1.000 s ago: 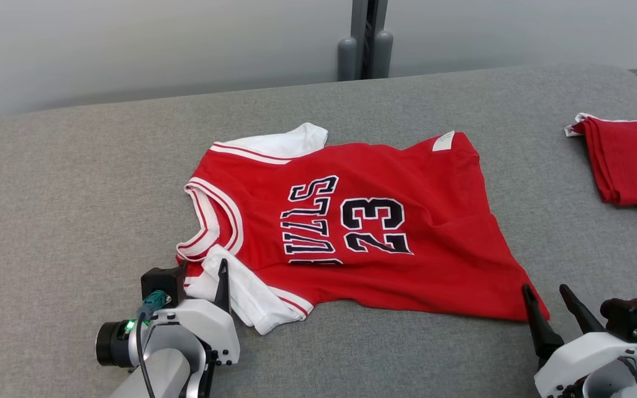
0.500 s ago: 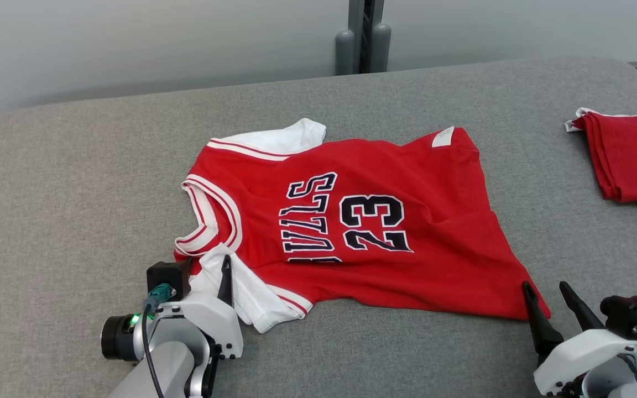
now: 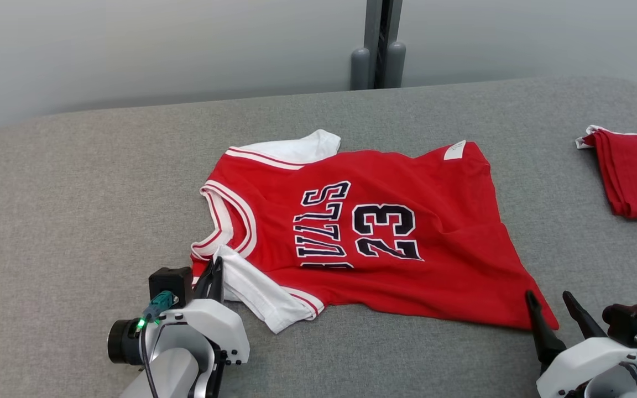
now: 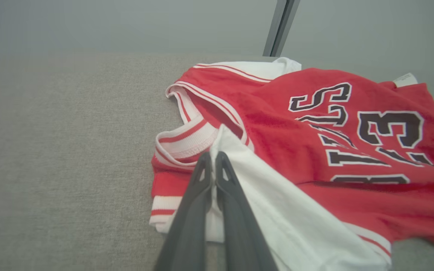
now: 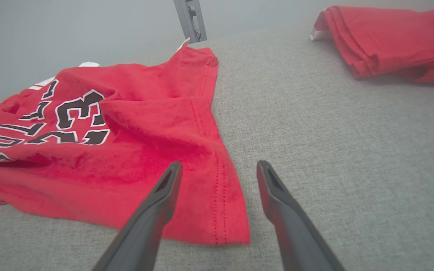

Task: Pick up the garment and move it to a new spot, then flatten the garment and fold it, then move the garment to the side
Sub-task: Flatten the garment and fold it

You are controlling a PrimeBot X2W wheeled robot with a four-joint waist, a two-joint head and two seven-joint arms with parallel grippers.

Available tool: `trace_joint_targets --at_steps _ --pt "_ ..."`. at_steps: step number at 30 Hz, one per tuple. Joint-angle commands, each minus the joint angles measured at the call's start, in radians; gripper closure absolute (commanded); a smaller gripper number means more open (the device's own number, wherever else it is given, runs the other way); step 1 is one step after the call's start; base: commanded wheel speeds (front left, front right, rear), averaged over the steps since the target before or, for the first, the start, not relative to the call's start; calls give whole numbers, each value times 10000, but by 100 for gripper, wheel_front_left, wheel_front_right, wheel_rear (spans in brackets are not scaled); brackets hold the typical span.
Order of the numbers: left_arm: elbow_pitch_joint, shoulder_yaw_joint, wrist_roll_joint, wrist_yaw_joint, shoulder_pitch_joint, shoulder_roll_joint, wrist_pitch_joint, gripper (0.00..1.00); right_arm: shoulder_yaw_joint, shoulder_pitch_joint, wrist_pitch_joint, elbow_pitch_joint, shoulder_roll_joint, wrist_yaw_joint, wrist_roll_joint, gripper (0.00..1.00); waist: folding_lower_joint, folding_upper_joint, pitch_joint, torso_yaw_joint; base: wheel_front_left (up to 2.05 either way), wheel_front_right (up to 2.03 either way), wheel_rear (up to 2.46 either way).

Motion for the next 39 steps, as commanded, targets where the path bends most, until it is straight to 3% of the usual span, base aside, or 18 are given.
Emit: trace_joint_targets --at_steps 1,10,20,39 --pt "-167 72 82 34 133 113 -58 100 -24 108 -51 48 -56 -4 31 0 0 0 -110 105 0 0 0" --pt "-1757 202 -192 187 1351 622 202 100 -86 407 -130 157 63 -4 -46 0 0 0 -549 335 0 0 0" --pt "-3494 236 -550 688 2826 1273 838 100 -425 840 -243 277 335 -4 -39 0 0 0 -708 186 0 0 0" --pt "-4090 75 -446 1068 2854 1461 1149 100 -520 143 -430 1736 509 -4 874 0 0 0 -563 338 0 0 0"
